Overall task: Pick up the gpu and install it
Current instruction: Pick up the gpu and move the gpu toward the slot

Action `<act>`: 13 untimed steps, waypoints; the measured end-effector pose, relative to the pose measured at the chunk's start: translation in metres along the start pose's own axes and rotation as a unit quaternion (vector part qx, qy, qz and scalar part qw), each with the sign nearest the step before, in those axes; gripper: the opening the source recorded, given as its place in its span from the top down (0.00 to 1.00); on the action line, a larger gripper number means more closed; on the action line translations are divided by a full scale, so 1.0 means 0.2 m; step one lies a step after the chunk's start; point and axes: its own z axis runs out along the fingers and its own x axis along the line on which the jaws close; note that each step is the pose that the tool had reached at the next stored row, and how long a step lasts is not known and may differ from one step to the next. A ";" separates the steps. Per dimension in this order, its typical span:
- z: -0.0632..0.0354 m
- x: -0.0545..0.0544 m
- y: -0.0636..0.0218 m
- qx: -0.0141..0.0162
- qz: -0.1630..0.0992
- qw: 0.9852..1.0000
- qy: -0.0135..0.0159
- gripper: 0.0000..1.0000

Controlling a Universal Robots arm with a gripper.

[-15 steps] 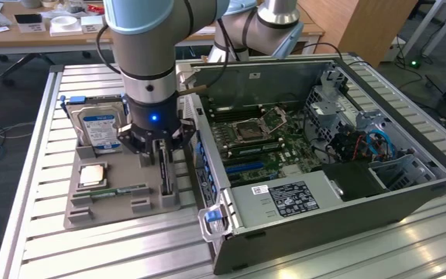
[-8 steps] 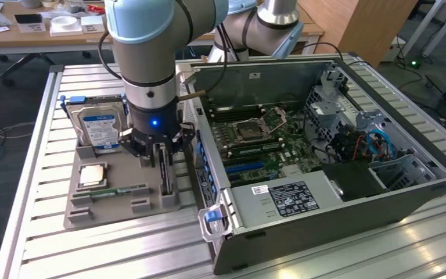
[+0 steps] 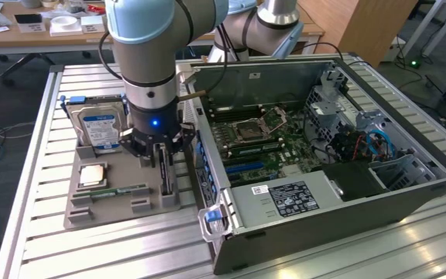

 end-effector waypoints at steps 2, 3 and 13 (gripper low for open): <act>0.000 0.00 0.000 0.000 0.000 1.000 0.000 0.58; -0.001 0.00 0.000 0.000 0.000 1.000 0.000 0.58; -0.001 0.00 0.000 0.000 0.000 1.000 0.000 0.58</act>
